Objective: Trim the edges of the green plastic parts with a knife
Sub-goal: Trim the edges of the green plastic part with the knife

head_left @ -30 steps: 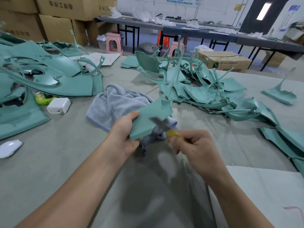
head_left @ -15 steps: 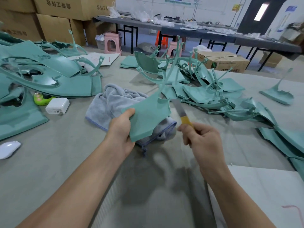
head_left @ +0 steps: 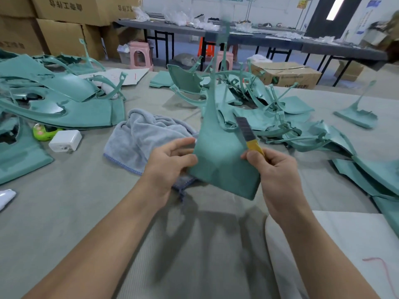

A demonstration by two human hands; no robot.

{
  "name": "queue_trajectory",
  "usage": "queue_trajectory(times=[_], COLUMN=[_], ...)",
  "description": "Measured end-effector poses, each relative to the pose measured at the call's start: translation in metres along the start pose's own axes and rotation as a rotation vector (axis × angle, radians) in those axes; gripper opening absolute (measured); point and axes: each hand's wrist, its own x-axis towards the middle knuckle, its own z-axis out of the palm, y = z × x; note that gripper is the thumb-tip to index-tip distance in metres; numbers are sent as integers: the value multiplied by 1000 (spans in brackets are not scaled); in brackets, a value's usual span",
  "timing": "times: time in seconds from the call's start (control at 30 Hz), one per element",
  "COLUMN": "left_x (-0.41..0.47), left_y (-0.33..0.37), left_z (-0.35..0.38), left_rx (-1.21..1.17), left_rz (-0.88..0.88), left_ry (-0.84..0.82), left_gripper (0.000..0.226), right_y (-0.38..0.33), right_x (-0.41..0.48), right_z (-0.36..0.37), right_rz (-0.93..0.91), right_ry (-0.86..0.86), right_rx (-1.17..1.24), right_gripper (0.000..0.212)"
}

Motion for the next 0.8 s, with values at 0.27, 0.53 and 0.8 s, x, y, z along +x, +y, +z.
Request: queue_trajectory(times=[0.27, 0.53, 0.8], left_x=[-1, 13, 9], left_y=[-10, 0, 2], left_z=[6, -17, -18], left_rx=[68, 37, 112], left_rz=[98, 385, 317], left_ry=[210, 315, 147], left_gripper=[24, 17, 36], right_y=[6, 8, 24], right_x=[-15, -17, -14], right_z=[17, 20, 25], right_rz=[117, 213, 188], right_ry=[-101, 10, 142], right_rx=[-1, -32, -540], right_gripper=[29, 44, 44])
